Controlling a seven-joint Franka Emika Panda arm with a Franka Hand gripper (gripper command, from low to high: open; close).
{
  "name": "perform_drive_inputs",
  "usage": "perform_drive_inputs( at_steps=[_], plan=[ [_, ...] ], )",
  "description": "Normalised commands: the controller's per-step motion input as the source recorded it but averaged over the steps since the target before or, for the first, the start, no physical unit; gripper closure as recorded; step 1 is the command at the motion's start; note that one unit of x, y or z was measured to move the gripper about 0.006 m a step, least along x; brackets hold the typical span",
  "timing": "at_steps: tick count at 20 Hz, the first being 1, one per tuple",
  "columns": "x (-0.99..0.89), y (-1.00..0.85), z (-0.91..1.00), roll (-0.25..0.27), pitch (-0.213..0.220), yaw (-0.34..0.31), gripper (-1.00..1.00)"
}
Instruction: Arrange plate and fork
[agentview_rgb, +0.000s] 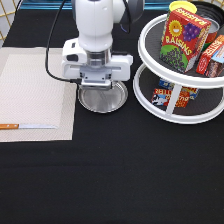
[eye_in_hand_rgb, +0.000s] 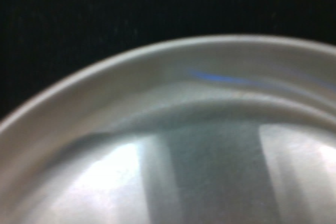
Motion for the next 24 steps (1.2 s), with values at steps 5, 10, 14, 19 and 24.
perform_drive_inputs(
  at_steps=[5, 10, 14, 19, 24],
  plan=[
    [0.16, -0.15, -0.1, 0.112, 0.087, 0.02, -1.0],
    [0.34, -0.27, -0.01, 0.114, 0.09, 0.018, -1.0],
    [0.4, -0.43, 0.01, 0.111, 0.089, 0.005, -1.0],
    [0.44, -0.56, 0.1, 0.088, 0.095, 0.0, -1.0],
    [0.42, -0.67, 0.23, 0.041, 0.098, -0.004, -1.0]
  ],
)
